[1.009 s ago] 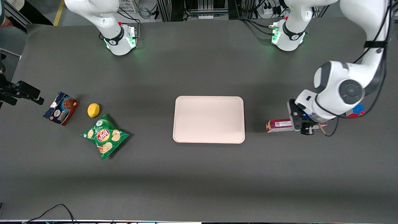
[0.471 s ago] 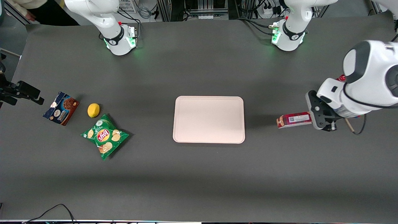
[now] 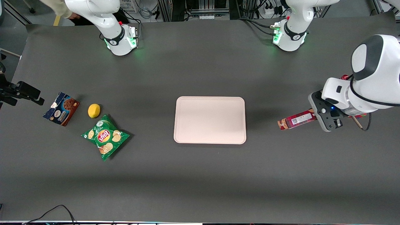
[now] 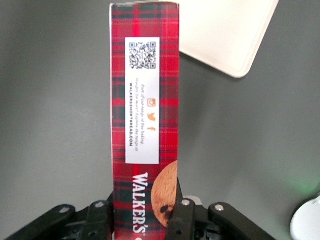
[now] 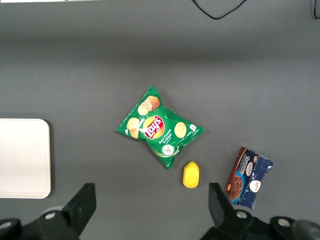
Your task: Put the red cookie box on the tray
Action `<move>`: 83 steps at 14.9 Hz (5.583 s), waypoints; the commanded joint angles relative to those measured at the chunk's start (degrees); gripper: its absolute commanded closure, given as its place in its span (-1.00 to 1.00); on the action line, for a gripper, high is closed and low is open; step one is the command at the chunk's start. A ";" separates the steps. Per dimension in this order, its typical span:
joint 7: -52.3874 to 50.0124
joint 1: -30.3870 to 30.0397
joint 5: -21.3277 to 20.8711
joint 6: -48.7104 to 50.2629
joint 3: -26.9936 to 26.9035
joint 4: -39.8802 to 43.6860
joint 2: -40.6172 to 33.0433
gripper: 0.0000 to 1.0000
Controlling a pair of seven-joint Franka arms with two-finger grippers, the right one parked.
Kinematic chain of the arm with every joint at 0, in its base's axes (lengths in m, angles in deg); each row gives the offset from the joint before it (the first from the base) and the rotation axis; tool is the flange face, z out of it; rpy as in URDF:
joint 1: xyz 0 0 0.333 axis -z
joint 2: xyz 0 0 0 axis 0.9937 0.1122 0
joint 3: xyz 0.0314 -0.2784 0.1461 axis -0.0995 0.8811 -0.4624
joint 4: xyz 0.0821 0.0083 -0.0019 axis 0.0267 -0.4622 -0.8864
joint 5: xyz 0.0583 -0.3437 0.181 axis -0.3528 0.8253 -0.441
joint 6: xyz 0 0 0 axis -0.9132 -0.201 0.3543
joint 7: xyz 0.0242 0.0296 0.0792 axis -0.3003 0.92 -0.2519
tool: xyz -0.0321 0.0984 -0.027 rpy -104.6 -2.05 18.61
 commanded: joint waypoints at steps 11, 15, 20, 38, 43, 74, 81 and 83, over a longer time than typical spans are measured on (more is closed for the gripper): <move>-59.11 0.70 1.16 2.33 13.76 0.09 -1.08 0.89; -75.72 0.96 0.55 -1.44 18.59 -1.58 -0.55 0.90; -98.50 1.14 -3.91 -15.66 25.27 -9.65 -0.37 0.89; -110.47 3.16 -22.91 -38.71 26.43 -18.81 13.68 0.88; -111.87 3.16 -26.69 -40.74 26.34 -18.37 17.20 0.88; -121.55 3.95 -38.92 -41.71 26.34 -16.87 23.80 -1.00; -120.85 3.78 -38.92 -40.92 26.34 -16.18 23.28 -1.00; -120.24 3.34 -38.83 -39.78 26.43 -15.03 21.88 -1.00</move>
